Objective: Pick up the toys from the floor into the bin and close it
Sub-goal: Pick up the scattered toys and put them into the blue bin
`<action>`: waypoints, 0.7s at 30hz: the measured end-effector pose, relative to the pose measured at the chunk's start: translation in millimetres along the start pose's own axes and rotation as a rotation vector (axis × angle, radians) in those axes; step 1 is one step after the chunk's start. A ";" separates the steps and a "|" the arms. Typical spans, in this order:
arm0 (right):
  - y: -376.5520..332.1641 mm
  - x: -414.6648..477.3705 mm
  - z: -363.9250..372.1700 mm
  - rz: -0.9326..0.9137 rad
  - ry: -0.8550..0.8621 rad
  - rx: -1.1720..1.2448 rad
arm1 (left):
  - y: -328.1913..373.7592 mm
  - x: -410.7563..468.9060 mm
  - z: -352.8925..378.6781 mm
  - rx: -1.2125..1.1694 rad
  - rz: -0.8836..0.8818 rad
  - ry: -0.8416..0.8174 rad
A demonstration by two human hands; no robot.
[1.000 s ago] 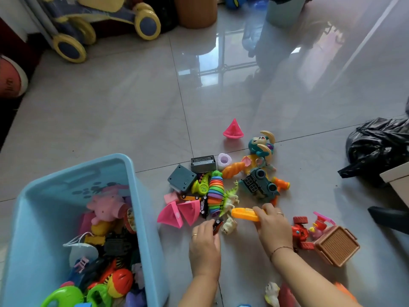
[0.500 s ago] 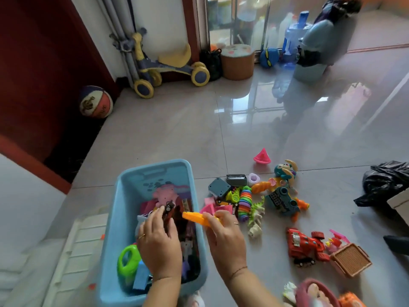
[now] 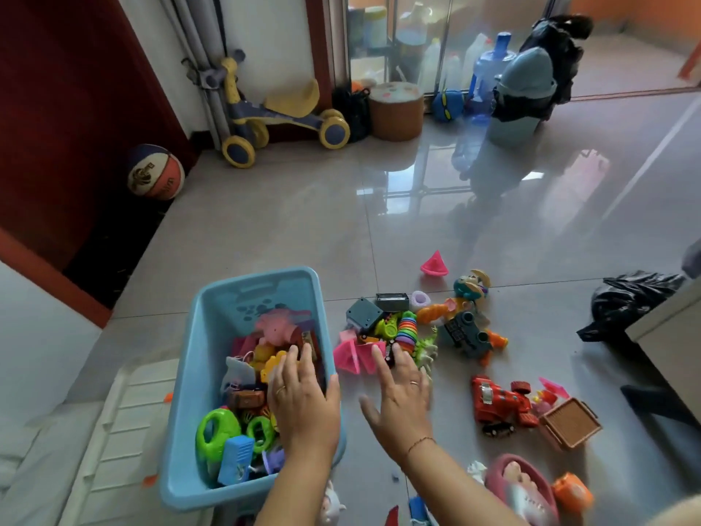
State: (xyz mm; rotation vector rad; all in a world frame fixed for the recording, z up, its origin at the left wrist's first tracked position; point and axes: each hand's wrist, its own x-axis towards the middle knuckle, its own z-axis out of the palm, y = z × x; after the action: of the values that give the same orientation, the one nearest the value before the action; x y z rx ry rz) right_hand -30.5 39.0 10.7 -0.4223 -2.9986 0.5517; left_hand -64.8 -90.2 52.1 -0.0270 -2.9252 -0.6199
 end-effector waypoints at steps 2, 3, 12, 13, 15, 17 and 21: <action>45.2 0.9 -1.0 0.151 -0.026 0.007 | 21.9 -11.3 23.4 -0.016 0.087 -0.122; 67.8 0.9 -2.2 0.231 -0.091 0.005 | 33.3 -15.6 33.9 -0.024 0.119 -0.187; 201.8 4.1 16.3 0.620 -0.235 -0.126 | 79.3 -7.7 151.2 0.161 0.264 -0.721; 206.7 6.8 21.7 0.644 -0.231 -0.122 | 78.5 -3.6 162.5 0.180 0.264 -0.750; 212.3 11.5 34.3 0.688 -0.233 -0.101 | 76.5 4.2 184.0 0.196 0.262 -0.791; 214.4 13.7 48.9 0.725 -0.220 -0.078 | 76.2 10.6 202.8 0.200 0.279 -0.813; 212.7 18.5 70.9 0.769 -0.109 -0.088 | 85.3 17.7 232.3 0.145 0.312 -0.830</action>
State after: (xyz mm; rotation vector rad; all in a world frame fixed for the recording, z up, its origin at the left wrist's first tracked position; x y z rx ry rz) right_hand -1.7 211.1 -131.4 -1.6184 -2.8741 0.4787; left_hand -111.5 81.5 -120.8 -0.9091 -3.5983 -0.4018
